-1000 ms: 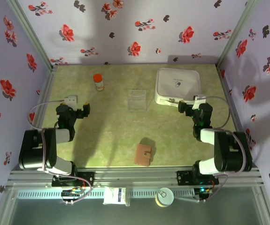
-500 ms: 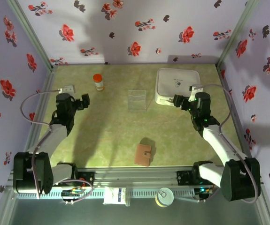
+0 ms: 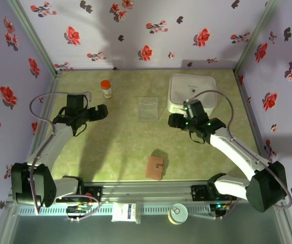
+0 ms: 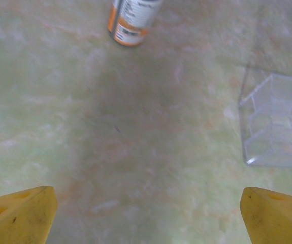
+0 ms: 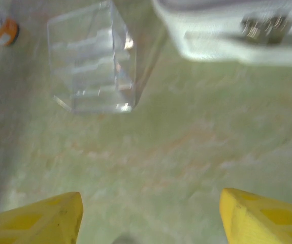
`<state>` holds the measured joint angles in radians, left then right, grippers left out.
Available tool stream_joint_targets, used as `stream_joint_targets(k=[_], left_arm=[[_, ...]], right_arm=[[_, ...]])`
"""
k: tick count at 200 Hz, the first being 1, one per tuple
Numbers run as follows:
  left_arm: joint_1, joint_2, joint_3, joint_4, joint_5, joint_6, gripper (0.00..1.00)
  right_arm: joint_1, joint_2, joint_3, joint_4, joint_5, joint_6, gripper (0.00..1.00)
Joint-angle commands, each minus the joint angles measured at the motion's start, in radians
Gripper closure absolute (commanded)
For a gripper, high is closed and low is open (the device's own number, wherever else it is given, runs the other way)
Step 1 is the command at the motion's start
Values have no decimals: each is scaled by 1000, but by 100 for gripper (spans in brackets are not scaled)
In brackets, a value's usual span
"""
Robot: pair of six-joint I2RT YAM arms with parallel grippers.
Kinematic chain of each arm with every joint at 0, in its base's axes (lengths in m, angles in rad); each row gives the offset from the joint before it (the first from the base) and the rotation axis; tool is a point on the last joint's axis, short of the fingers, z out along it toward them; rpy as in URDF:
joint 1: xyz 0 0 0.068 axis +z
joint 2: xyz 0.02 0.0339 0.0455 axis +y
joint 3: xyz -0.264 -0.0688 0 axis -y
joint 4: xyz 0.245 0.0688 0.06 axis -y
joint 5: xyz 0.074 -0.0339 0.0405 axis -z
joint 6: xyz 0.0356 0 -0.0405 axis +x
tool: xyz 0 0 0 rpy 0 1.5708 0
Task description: Take the credit cards out of the card holder
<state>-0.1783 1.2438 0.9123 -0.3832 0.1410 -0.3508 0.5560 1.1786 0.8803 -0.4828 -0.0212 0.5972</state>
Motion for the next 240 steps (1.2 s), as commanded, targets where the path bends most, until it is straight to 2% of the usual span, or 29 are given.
stream_joint_targets(k=[1, 56, 117, 149, 189, 240], left_arm=[[-6, 15, 89, -188, 68, -21, 7], [1, 15, 206, -367, 63, 35, 0], [66, 19, 173, -330, 31, 95, 0], [110, 1, 150, -325, 34, 98, 0], [143, -2, 138, -319, 43, 107, 0], [156, 0, 137, -312, 67, 101, 0]], right_arm=[[105, 8, 35, -195, 96, 141, 24], [373, 25, -9, -244, 175, 411, 13], [579, 226, 43, -216, 174, 614, 5], [631, 323, 61, -170, 140, 670, 1], [669, 439, 91, -157, 111, 716, 1], [678, 490, 116, -221, 120, 727, 7]])
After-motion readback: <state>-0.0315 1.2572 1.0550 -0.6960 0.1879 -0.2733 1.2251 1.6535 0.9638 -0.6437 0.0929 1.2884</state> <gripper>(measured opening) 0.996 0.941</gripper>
